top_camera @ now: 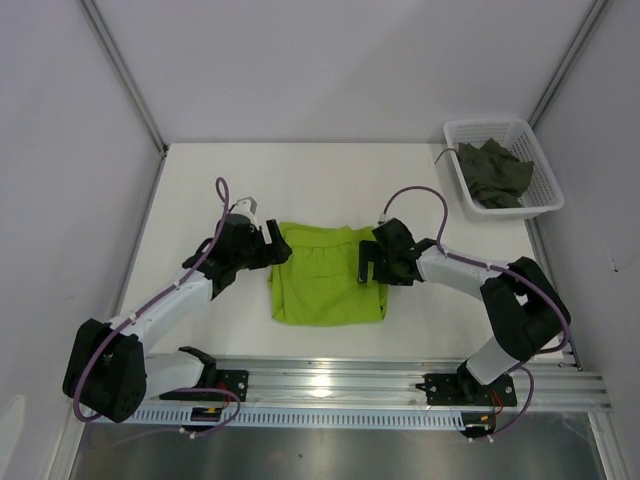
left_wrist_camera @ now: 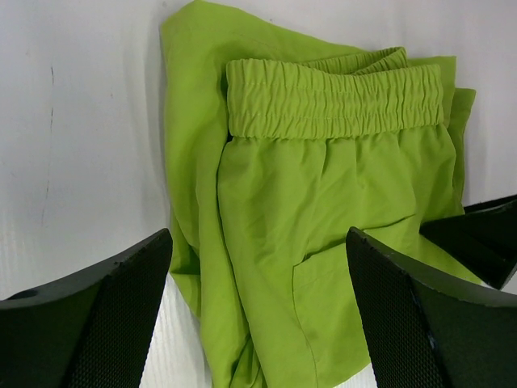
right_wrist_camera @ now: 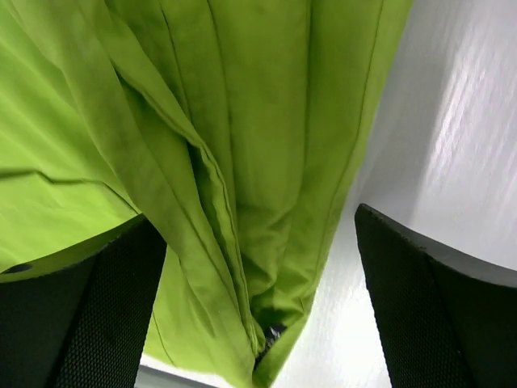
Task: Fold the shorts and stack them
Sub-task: Neatly place the folded shorts to the corner
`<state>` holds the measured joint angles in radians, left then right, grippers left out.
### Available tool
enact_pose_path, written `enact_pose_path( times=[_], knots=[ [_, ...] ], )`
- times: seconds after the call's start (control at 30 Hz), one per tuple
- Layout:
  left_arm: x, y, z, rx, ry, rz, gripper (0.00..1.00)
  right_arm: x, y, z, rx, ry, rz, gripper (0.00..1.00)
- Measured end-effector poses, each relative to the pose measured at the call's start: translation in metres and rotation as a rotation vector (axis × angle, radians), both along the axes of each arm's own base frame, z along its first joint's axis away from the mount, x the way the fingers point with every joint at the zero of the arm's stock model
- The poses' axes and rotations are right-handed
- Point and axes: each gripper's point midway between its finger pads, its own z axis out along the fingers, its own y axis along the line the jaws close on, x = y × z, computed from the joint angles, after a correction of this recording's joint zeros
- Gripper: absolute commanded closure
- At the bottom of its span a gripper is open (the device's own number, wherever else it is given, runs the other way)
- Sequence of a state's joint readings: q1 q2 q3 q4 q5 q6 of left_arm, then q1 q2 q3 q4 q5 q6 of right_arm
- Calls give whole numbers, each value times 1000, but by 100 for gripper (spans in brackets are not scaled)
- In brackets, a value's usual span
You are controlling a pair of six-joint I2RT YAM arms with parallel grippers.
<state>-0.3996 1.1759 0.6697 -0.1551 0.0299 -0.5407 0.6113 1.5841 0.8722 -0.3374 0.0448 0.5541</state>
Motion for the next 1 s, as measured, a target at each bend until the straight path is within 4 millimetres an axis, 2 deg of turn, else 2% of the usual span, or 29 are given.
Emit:
enact_pose_path(
  times=[0.07,0.17,0.2,0.37,0.4,0.5,0.57,0.63,0.8,0.9,1.0],
  knots=[
    [-1,-1,-1,1,3,-4,10,7,1,0,5,-13,1,7],
    [-2,-3,0,0,1,-10,10,17,1,1,60,-18,-3,21],
    [-3,-3,0,0,0,-11,10,21,1,2,91,-19,-4,30],
    [-3,-4,2,-3,-6,-15,10,33,-3,1,246,-28,10,50],
    [-3,-4,3,-3,-8,-16,10,34,-2,0,268,-29,17,61],
    [-5,-5,6,-7,-16,-20,10,33,4,-4,338,-18,58,77],
    [-6,-6,9,-10,-22,-22,10,34,10,-7,371,-11,84,83],
    [-7,-5,11,-12,-26,-22,10,33,19,-7,381,-7,113,84],
    [-14,-2,26,-21,-44,-24,10,36,61,-7,365,-17,210,95],
    [-16,-2,50,-41,-87,-26,10,28,108,-6,388,-21,277,100],
    [-23,1,80,-66,-145,-25,10,19,158,-6,428,-26,300,100]
  ],
)
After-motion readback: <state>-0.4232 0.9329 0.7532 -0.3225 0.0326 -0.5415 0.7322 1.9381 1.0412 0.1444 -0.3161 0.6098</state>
